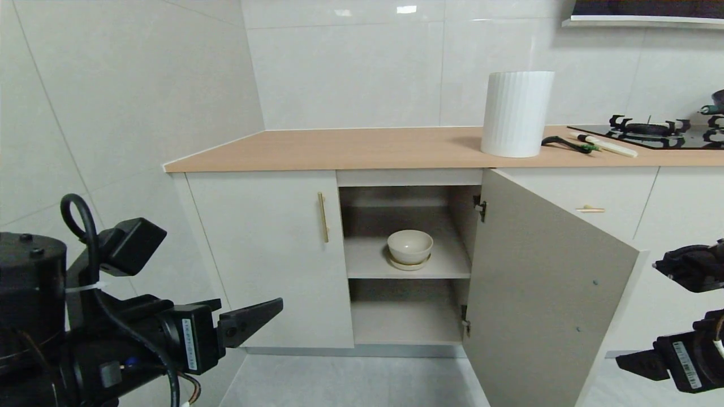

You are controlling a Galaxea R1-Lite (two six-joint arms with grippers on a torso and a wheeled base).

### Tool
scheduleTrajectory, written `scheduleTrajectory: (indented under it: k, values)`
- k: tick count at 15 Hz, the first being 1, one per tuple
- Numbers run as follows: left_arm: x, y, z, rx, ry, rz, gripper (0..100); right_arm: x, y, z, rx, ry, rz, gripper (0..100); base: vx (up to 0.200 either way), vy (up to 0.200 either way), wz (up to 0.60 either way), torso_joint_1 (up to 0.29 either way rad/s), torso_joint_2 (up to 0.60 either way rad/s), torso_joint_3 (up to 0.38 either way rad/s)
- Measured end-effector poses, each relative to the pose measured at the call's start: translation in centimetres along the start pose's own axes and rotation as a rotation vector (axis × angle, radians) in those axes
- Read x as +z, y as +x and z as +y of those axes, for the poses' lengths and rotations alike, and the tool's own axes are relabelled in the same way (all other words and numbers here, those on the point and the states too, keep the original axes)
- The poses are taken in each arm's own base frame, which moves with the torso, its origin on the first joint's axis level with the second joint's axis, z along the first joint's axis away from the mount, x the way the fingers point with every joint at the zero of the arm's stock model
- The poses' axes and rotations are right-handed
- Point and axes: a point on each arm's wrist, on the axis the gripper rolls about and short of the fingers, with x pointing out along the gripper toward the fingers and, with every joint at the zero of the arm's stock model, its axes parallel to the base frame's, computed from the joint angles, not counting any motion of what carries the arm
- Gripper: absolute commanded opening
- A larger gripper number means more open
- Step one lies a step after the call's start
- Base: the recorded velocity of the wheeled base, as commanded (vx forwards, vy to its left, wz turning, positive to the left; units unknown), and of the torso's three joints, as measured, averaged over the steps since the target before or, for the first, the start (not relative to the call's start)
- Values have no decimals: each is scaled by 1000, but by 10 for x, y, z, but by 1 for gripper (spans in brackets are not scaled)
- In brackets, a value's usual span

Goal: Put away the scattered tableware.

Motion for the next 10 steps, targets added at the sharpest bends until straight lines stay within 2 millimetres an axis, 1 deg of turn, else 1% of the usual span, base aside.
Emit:
scheduleTrajectory:
  k: [3, 5, 7, 10]
  values:
    - [-1, 0, 1, 2, 0, 3, 100, 0, 2, -25, -95, -7, 28, 100, 0, 0, 0, 0, 0, 0]
    - [-1, 0, 0, 1, 1, 4, 100, 1, 4, -39, -144, 29, 34, 100, 0, 0, 0, 0, 0, 0]
    - [-1, 0, 1, 2, 1, 4, 100, 11, 11, -48, -180, 88, -21, 100, 0, 0, 0, 0, 0, 0]
    - [-1, 0, 1, 1, 1, 5, 100, 22, 28, -56, -198, 161, -57, 100, 0, 0, 0, 0, 0, 0]
